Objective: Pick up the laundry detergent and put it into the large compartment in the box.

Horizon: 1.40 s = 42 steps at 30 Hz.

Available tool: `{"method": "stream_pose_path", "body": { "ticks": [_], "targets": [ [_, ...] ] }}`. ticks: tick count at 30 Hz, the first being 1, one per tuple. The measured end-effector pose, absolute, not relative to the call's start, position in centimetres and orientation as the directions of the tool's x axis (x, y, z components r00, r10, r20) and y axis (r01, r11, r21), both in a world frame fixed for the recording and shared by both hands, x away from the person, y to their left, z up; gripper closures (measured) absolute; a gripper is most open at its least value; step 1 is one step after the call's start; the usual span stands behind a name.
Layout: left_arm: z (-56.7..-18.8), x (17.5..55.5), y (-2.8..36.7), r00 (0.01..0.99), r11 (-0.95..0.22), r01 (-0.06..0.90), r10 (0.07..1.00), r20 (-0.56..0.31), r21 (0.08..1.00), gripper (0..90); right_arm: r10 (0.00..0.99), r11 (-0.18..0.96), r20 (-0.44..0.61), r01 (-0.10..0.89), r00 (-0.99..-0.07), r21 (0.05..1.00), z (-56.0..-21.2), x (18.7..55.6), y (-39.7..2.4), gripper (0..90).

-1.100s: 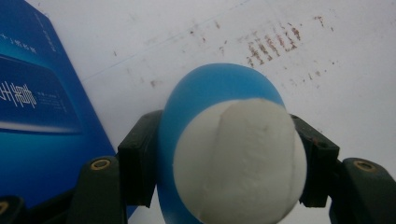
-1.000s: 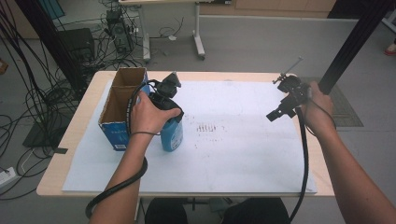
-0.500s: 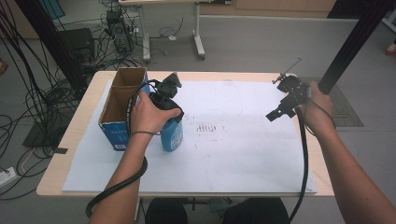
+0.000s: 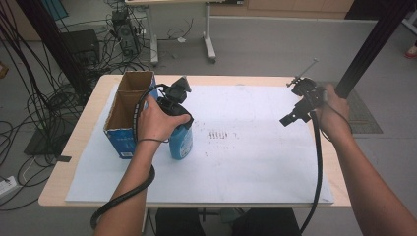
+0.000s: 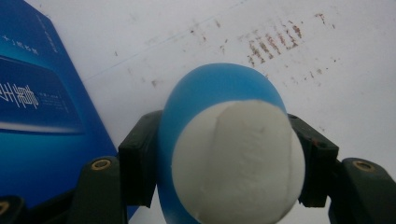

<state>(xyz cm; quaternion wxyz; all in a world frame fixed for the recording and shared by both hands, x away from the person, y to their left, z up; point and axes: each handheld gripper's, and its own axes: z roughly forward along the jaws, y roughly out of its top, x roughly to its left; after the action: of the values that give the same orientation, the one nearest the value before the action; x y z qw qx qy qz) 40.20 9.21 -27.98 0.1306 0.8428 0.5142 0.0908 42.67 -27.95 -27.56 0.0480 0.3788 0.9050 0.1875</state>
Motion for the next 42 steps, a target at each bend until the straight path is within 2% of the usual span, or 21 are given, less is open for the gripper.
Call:
{"method": "stream_pose_path", "body": {
  "ticks": [10, 17, 24, 31, 42],
  "targets": [
    [-26.3, 40.0, 8.7, 0.471, -0.452, 0.832, 0.882, 0.023, 0.323, 37.7, 0.703, 0.643, 0.05, 0.664, -0.71, 0.382, -27.4, 43.4, -27.8, 4.5],
    [-21.5, 39.6, 7.8, 0.488, -0.463, 0.81, 0.872, 0.023, 0.359, 37.6, 0.699, 0.648, 0.043, 0.658, -0.714, 0.384, -27.2, 43.6, -27.4, 4.5],
    [-18.4, 39.4, 7.0, 0.514, -0.486, 0.791, 0.857, 0.028, 0.371, 37.6, 0.703, 0.643, 0.046, 0.663, -0.709, 0.383, -27.0, 43.5, -27.4, 4.5],
    [-15.2, 39.1, 6.5, 0.546, -0.502, 0.779, 0.838, -0.012, 0.377, 37.7, 0.706, 0.643, 0.042, 0.664, -0.707, 0.382, -26.8, 43.6, -27.7, 4.5],
    [-8.9, 38.8, 5.8, 0.551, -0.509, 0.757, 0.834, 0.017, 0.41, 37.7, 0.706, 0.642, 0.04, 0.662, -0.707, 0.386, -26.6, 43.6, -27.7, 4.5]
  ]
}}
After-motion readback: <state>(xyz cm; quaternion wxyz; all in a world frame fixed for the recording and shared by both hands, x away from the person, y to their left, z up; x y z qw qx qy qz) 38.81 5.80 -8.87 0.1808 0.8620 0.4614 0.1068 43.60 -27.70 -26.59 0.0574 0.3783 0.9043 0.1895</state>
